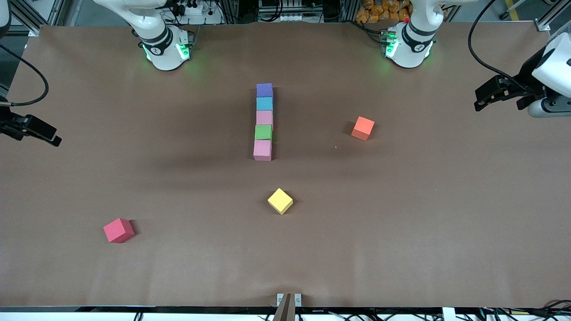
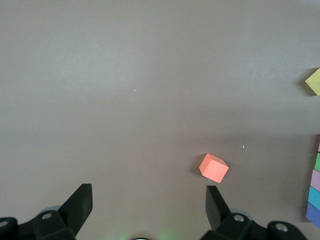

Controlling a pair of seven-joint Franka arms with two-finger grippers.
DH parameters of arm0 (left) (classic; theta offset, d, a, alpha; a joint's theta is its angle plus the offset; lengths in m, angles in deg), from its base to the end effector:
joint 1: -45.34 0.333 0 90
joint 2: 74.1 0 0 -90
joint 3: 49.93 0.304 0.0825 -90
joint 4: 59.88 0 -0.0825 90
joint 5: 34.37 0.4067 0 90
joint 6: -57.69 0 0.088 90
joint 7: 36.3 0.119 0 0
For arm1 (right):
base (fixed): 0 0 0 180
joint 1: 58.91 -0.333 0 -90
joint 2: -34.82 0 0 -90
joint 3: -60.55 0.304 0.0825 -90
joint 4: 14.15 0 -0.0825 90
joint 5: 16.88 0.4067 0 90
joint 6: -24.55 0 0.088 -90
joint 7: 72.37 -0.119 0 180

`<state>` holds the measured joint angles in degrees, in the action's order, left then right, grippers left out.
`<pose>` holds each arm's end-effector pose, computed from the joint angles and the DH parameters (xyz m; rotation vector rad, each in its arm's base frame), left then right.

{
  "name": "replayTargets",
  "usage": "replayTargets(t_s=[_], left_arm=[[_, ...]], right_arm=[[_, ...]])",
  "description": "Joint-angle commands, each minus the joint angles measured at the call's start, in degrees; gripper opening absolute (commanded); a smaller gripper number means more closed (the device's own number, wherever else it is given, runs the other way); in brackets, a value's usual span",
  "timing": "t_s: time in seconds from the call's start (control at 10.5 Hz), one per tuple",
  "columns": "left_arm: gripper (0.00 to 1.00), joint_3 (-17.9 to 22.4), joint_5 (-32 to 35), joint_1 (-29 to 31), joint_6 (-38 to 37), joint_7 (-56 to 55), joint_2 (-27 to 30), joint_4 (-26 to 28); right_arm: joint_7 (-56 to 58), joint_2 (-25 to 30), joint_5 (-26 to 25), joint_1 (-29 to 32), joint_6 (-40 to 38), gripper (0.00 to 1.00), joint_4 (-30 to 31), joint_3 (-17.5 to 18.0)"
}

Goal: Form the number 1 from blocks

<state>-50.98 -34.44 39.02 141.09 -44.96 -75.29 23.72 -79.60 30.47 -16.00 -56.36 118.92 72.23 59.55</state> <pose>0.5667 -0.0733 0.6332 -3.1394 -0.0351 0.0381 0.6074 -0.0356 0.5940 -3.1101 0.2944 -0.0985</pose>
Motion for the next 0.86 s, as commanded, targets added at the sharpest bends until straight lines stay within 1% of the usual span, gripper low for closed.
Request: replayTargets(t_s=[0.0,0.19,0.76], left_arm=[[1.0,0.0,-1.25,0.44,-1.05,1.45,-0.39,-1.59],[1.0,0.26,-1.08,0.53,0.7,3.64,-0.39,-1.59],[1.0,0.43,-0.73,0.53,0.71,4.0,-0.22,-1.59]], right_arm=[[-0.68,0.4,0.7,1.41,-0.86,1.0,-0.42,1.17],[-0.68,0.31,0.7,1.41,-0.86,1.0,-0.42,1.17],[-0.68,0.31,0.7,1.41,-0.86,1.0,-0.42,1.17]])
